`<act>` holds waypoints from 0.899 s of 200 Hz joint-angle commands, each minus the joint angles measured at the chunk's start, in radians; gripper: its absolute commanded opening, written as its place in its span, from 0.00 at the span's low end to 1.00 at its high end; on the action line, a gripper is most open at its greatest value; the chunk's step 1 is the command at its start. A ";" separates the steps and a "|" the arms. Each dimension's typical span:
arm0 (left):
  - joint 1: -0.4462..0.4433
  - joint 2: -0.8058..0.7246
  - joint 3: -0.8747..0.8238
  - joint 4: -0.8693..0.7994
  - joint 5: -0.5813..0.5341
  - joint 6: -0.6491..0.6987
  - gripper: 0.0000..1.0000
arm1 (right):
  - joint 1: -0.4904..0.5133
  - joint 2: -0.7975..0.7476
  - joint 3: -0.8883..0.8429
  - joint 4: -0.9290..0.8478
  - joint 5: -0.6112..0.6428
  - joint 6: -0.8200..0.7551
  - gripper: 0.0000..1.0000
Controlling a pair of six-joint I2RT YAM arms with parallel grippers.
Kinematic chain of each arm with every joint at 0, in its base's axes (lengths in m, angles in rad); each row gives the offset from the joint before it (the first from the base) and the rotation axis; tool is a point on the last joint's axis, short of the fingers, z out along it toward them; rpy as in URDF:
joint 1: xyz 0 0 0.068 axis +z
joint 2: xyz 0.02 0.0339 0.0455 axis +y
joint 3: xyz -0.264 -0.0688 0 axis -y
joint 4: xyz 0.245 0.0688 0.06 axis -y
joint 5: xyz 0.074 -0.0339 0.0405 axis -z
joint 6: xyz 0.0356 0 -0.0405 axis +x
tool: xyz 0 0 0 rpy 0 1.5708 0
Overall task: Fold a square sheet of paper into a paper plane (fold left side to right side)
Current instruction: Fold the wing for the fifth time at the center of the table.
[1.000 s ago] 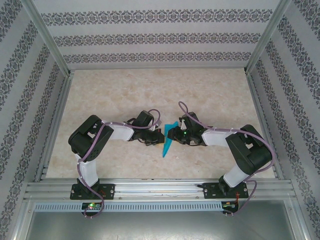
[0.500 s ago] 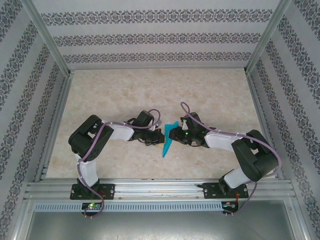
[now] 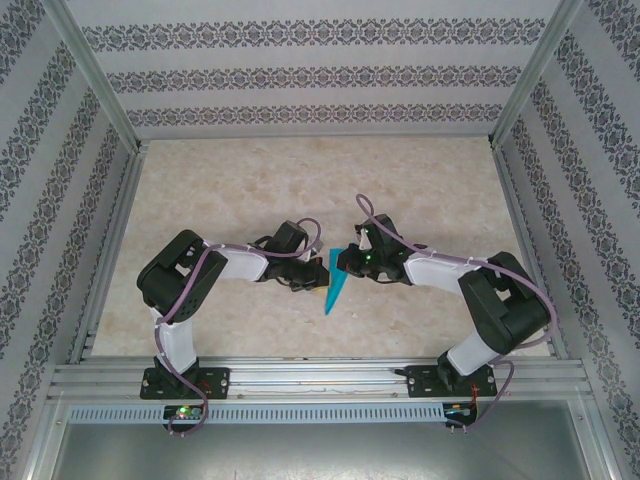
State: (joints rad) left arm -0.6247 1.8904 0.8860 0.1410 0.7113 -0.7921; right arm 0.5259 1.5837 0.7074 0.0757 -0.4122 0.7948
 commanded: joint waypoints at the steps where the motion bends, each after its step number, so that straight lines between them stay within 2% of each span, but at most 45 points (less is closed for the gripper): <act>1: -0.023 0.078 -0.010 -0.045 -0.088 0.028 0.00 | 0.000 0.042 0.029 -0.013 -0.014 -0.023 0.06; 180: -0.040 0.079 -0.045 -0.015 -0.093 0.011 0.00 | -0.004 0.100 -0.015 -0.033 0.022 -0.026 0.02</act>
State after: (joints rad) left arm -0.6262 1.8900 0.8825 0.1452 0.7101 -0.7925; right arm 0.5259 1.6638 0.7151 0.0559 -0.4065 0.7807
